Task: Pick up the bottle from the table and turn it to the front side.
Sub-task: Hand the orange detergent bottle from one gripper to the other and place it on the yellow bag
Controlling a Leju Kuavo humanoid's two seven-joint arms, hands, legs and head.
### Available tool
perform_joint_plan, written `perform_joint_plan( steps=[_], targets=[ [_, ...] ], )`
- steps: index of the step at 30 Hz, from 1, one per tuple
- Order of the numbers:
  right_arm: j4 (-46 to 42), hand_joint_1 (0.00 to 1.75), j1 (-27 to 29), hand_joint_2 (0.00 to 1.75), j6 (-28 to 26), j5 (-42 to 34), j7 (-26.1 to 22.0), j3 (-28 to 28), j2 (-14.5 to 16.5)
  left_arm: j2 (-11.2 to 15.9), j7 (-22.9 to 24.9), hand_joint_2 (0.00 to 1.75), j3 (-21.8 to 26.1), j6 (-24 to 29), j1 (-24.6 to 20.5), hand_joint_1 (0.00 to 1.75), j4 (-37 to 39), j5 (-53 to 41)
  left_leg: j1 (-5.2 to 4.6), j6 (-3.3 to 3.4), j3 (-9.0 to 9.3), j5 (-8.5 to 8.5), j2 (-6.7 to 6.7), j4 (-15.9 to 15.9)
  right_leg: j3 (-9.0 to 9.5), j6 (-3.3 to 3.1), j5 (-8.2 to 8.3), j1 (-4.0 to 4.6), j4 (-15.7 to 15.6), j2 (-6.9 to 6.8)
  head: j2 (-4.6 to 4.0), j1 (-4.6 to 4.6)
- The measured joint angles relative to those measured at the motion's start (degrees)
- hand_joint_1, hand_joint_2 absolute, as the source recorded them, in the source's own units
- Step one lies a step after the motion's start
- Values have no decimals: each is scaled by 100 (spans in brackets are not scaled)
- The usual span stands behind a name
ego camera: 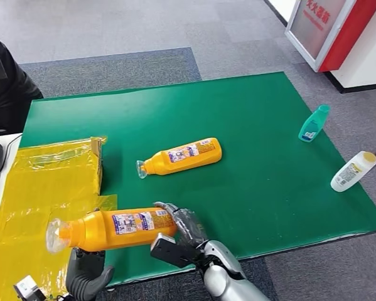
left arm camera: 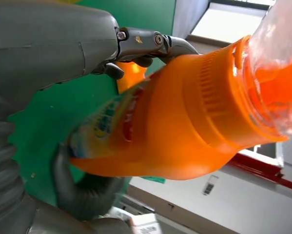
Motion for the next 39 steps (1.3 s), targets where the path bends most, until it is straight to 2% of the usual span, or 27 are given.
perform_joint_plan(
  steps=[6, 13, 17, 24, 31, 32, 35, 36, 39],
  targets=[
    [709, 175, -117, 175, -232, 69, -125, 162, 312, -5, 1, 175, -200, -86, -50, 0, 43, 182, 0, 0, -1, 0, 0, 0, -1, 0, 0, -1, 0, 0, 0, -1],
    [1005, 175, -137, 175, -310, -21, -223, 273, 439, -65, 1, 175, -182, -136, -49, 4, 51, 243, -1, 0, -1, 0, 0, 0, -1, 0, 0, -1, 0, 0, 0, 0],
    [1081, 175, -136, 175, -341, -68, -243, 288, 446, -95, 1, 175, -179, -52, -48, 173, 58, 175, -1, 0, -1, 0, 0, 0, -1, 0, 0, -1, 0, 0, 0, -1],
    [1169, 175, -91, 175, -405, -133, -208, 278, 445, -118, 0, 175, -227, 693, -49, 175, 79, -463, -1, 0, -1, 0, 0, 0, -1, 0, 0, -1, 0, 0, 0, -1],
    [1119, 175, 70, 175, -524, -163, -153, 260, 350, -100, 34, 175, -477, 1436, -68, 175, 80, -1061, -1, 0, -2, -1, 0, 0, -4, 0, 0, -2, 0, 0, 0, -1],
    [1069, 167, 126, 175, -561, -186, -149, 256, 314, -91, 50, 175, -552, 1572, -68, 175, 80, -1133, -2, 0, -2, -1, 0, 0, -4, 0, 0, -2, 0, 0, 0, -1],
    [880, 39, 287, 175, -639, -245, -124, 251, 205, -56, 105, 175, -792, 1881, -72, 175, 80, -1233, -3, 1, -4, -1, 0, 0, -5, 1, 0, -3, 0, 0, 0, -1],
    [828, 3, 326, 175, -658, -258, -119, 251, 176, -44, 123, 175, -855, 1964, -76, 175, 80, -1262, -3, 1, -4, -1, 0, 0, -7, 1, 0, -3, 0, 0, 0, -1],
    [617, 0, 480, 175, -766, -368, -116, 248, 80, -5, 210, 175, -1026, 2447, -120, 175, 76, -1461, -3, 1, -3, -1, -1, 0, -13, 1, -1, -3, -1, -2, 0, -1]
  ],
)
